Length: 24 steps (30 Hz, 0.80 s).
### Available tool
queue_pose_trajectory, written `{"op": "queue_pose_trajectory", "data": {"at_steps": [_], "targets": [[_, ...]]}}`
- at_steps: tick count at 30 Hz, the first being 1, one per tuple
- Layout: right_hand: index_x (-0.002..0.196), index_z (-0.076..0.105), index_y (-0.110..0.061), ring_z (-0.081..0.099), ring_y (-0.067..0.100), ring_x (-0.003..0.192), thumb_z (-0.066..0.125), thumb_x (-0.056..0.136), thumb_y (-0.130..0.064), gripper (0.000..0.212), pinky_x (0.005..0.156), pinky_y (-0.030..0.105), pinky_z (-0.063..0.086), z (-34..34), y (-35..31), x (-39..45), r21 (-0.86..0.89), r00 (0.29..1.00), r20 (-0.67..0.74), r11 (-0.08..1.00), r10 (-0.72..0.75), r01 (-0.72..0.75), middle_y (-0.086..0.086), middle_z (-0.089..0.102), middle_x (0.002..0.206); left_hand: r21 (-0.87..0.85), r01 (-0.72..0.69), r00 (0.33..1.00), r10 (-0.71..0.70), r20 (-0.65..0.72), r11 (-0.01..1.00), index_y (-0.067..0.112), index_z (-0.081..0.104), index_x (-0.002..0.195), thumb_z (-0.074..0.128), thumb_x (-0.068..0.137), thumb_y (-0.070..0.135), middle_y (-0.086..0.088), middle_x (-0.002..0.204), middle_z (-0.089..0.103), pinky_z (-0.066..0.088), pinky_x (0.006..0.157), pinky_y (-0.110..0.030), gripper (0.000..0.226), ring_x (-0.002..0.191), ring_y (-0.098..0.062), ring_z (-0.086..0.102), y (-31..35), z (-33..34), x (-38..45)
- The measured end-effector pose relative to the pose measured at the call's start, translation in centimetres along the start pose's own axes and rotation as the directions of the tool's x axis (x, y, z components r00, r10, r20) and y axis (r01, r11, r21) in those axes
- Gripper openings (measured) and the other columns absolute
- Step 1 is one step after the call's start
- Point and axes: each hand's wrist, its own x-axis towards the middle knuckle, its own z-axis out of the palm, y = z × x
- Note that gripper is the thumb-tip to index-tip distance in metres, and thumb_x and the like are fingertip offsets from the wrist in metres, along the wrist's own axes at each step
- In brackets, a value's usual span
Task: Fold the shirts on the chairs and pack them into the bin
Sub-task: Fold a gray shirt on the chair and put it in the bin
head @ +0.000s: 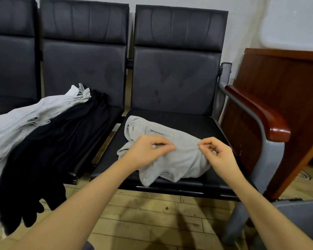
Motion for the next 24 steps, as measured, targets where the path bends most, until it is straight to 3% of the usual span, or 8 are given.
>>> {"op": "queue_pose_trajectory", "data": {"at_steps": [2, 4, 7, 10, 14, 20, 22, 24], "targets": [[0.092, 0.062, -0.033, 0.056, 0.004, 0.074, 0.064, 0.088, -0.016, 0.018, 0.075, 0.017, 0.045, 0.1, 0.4, -0.5, -0.032, 0.997, 0.019, 0.996, 0.081, -0.080, -0.006, 0.061, 0.079, 0.020, 0.078, 0.993, -0.079, 0.084, 0.997, 0.019, 0.073, 0.099, 0.062, 0.090, 0.028, 0.009, 0.095, 0.071, 0.048, 0.081, -0.014, 0.017, 0.087, -0.003, 0.063, -0.6, 0.5, -0.3], [0.095, 0.059, -0.038, 0.056, 0.003, 0.083, 0.062, 0.091, -0.023, 0.016, 0.093, 0.026, 0.043, 0.6, 0.9, -0.5, -0.132, 0.987, 0.059, 0.981, 0.148, -0.139, -0.012, 0.062, 0.086, 0.133, 0.147, 0.982, -0.160, 0.098, 0.980, 0.017, 0.068, 0.108, 0.052, 0.095, 0.035, 0.002, 0.108, 0.069, 0.046, 0.095, -0.027, 0.028, 0.098, -0.007, 0.060, -2.5, 0.6, -0.5], [0.119, 0.057, -0.035, 0.051, 0.002, 0.113, 0.049, 0.096, -0.037, 0.024, 0.113, 0.040, 0.026, 1.7, 1.3, -0.4, -0.326, 0.954, 0.216, 0.936, 0.209, -0.131, -0.017, 0.059, 0.119, 0.530, 0.196, 0.949, -0.295, 0.108, 0.825, 0.021, 0.048, 0.137, 0.040, 0.098, 0.044, 0.004, 0.143, 0.046, 0.029, 0.110, -0.032, 0.045, 0.132, -0.013, 0.040, -5.8, 0.2, -1.0], [0.147, 0.031, -0.029, 0.026, 0.009, 0.141, 0.027, 0.099, -0.050, 0.052, 0.117, 0.033, 0.010, 3.2, 2.7, -1.1, -0.579, 0.864, 0.411, 0.815, 0.290, 0.001, -0.009, 0.031, 0.153, 0.728, 0.123, 0.881, -0.412, 0.232, 0.674, 0.030, 0.019, 0.150, 0.024, 0.101, 0.048, 0.008, 0.158, 0.012, 0.007, 0.118, -0.036, 0.053, 0.145, -0.011, 0.008, -7.9, 0.0, -1.8], [0.153, 0.006, -0.032, -0.001, 0.008, 0.147, 0.012, 0.100, -0.053, 0.057, 0.116, 0.031, -0.003, 4.3, 3.9, -0.9, -0.728, 0.797, 0.473, 0.677, 0.376, 0.113, -0.013, 0.000, 0.159, 0.760, 0.108, 0.874, -0.426, 0.235, 0.641, 0.036, 0.009, 0.150, 0.016, 0.100, 0.050, 0.011, 0.159, -0.001, -0.003, 0.118, -0.036, 0.053, 0.146, -0.009, -0.004, -9.5, -0.2, -1.1], [0.152, 0.011, -0.033, 0.001, 0.006, 0.146, 0.016, 0.102, -0.049, 0.052, 0.117, 0.032, -0.003, 5.2, 5.3, 2.5, -0.723, 0.794, 0.449, 0.689, 0.410, 0.052, -0.013, 0.004, 0.159, 0.774, 0.083, 0.930, -0.329, 0.166, 0.627, 0.034, 0.029, 0.146, 0.018, 0.100, 0.051, 0.009, 0.157, 0.018, 0.004, 0.118, -0.038, 0.051, 0.146, -0.013, 0.010, -12.7, -0.8, 2.2], [0.151, 0.016, -0.033, 0.004, 0.005, 0.146, 0.018, 0.102, -0.048, 0.051, 0.117, 0.033, -0.001, 5.6, 6.0, 3.6, -0.715, 0.811, 0.429, 0.699, 0.398, 0.035, -0.014, 0.008, 0.159, 0.775, 0.020, 0.986, -0.143, 0.091, 0.631, 0.025, 0.055, 0.131, 0.018, 0.094, 0.054, 0.002, 0.142, 0.048, 0.018, 0.113, -0.037, 0.060, 0.136, -0.021, 0.038, -13.2, -0.9, 3.0], [0.150, 0.024, -0.033, 0.010, 0.005, 0.145, 0.022, 0.102, -0.048, 0.050, 0.116, 0.032, 0.002, 6.0, 6.5, 4.5, -0.697, 0.843, 0.398, 0.717, 0.363, 0.021, -0.013, 0.015, 0.158, 0.789, -0.083, 0.996, 0.085, 0.039, 0.609, 0.017, 0.072, 0.104, 0.031, 0.090, 0.048, -0.002, 0.110, 0.068, 0.031, 0.099, -0.032, 0.052, 0.107, -0.025, 0.062, -13.5, -1.1, 3.4]]}}
